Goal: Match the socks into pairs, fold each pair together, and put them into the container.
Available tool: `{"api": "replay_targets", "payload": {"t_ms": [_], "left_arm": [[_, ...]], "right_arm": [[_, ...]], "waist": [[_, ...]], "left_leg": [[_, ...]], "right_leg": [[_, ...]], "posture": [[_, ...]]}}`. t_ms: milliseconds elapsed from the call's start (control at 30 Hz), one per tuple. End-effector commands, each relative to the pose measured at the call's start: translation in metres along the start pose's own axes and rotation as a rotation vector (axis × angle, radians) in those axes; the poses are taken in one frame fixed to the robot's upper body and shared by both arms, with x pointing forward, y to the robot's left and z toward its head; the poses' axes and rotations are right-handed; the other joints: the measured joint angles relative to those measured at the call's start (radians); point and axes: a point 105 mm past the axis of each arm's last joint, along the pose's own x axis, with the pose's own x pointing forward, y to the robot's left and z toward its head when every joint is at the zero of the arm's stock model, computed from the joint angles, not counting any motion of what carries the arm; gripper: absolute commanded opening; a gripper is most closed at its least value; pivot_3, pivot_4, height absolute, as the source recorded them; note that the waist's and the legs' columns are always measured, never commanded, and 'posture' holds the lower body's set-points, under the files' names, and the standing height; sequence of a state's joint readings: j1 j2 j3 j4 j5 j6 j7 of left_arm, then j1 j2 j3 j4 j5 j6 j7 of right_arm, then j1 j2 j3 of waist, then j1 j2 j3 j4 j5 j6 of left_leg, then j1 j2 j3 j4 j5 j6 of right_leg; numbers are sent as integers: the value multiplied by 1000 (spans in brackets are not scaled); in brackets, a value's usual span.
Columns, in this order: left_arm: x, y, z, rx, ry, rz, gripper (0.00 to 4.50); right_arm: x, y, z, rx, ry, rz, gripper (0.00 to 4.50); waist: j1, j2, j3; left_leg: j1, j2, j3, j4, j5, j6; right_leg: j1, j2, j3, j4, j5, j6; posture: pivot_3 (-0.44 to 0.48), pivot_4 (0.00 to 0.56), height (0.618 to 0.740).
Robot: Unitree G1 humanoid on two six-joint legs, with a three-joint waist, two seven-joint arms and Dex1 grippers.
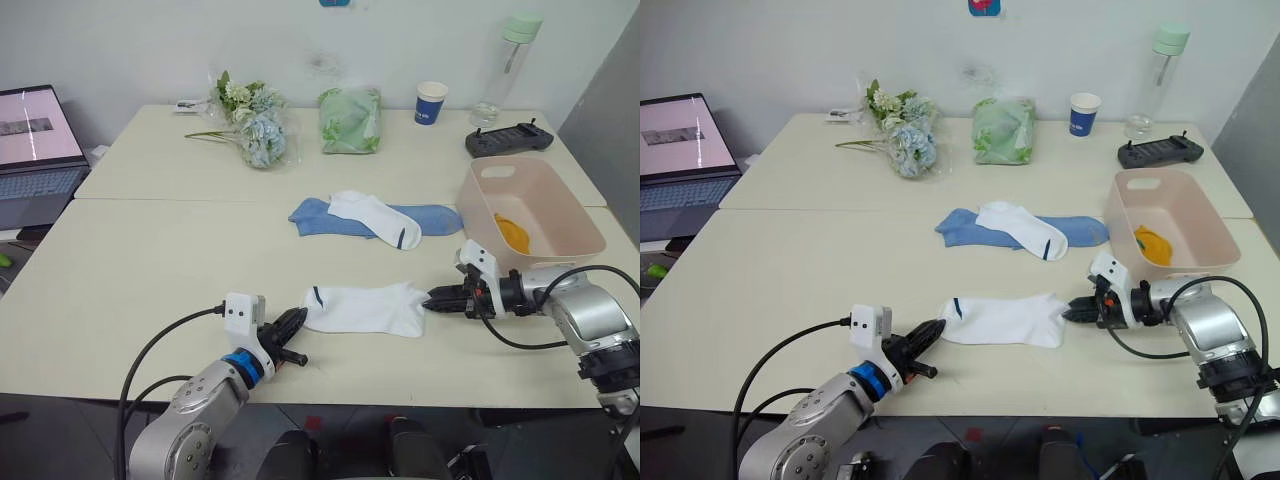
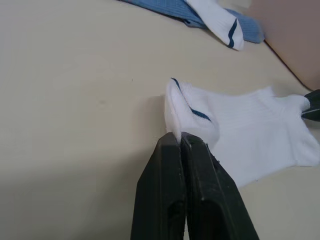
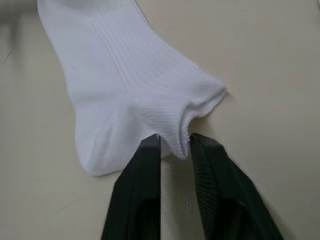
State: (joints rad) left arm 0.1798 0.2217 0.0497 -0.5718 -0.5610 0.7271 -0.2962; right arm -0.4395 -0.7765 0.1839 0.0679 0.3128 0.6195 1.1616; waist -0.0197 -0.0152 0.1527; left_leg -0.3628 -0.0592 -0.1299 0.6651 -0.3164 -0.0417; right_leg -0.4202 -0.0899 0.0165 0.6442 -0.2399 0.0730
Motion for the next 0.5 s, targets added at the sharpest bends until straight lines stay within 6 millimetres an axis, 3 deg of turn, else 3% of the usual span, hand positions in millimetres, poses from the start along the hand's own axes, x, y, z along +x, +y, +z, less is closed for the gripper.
{"api": "replay_targets", "payload": {"t_ms": [33,67,133,200,300,367,433,500], "left_arm": [[-3,7,9,28,-36,27,1535],[-5,12,14,50,-49,50,1815],[-12,18,27,66,-83,55,2435],[-17,19,36,84,-100,41,2435],[-13,17,65,335,-135,-59,2454],[-4,13,75,414,-149,-127,2054],[5,8,76,462,-144,-175,1559],[23,-11,64,545,-88,-323,944]], "right_arm": [[-21,-9,15,-80,-46,-126,2363],[-28,-11,19,-111,-55,-161,2670],[-40,-9,33,-174,-87,-214,2723],[-44,-6,41,-205,-107,-234,2723],[-26,21,74,-235,-311,-202,2535],[-8,43,85,-237,-390,-139,2087],[4,52,86,-266,-397,-131,1405],[30,57,78,-309,-367,-164,706]], "waist": [[3,0,0],[3,0,0],[4,0,0],[2,0,0],[0,0,0],[1,0,0],[2,1,0],[3,0,-1]], "left_leg": [[0,0,0,0,0,0],[0,0,0,0,0,0],[0,0,0,0,0,0],[0,0,0,0,0,0],[0,1,0,0,0,0],[0,1,0,-1,0,0],[0,1,0,0,0,0],[0,0,0,0,0,0]], "right_leg": [[0,0,0,0,0,0],[0,0,0,0,0,0],[0,0,0,0,0,0],[0,0,0,0,0,0],[0,1,-1,0,0,0],[0,2,-1,1,0,0],[0,1,-1,0,0,0],[0,-1,0,-1,0,0]], "posture": [[0,150,740],[0,150,740],[0,150,740],[0,150,740],[0,150,740],[0,150,740],[0,150,740],[0,150,740]]}}
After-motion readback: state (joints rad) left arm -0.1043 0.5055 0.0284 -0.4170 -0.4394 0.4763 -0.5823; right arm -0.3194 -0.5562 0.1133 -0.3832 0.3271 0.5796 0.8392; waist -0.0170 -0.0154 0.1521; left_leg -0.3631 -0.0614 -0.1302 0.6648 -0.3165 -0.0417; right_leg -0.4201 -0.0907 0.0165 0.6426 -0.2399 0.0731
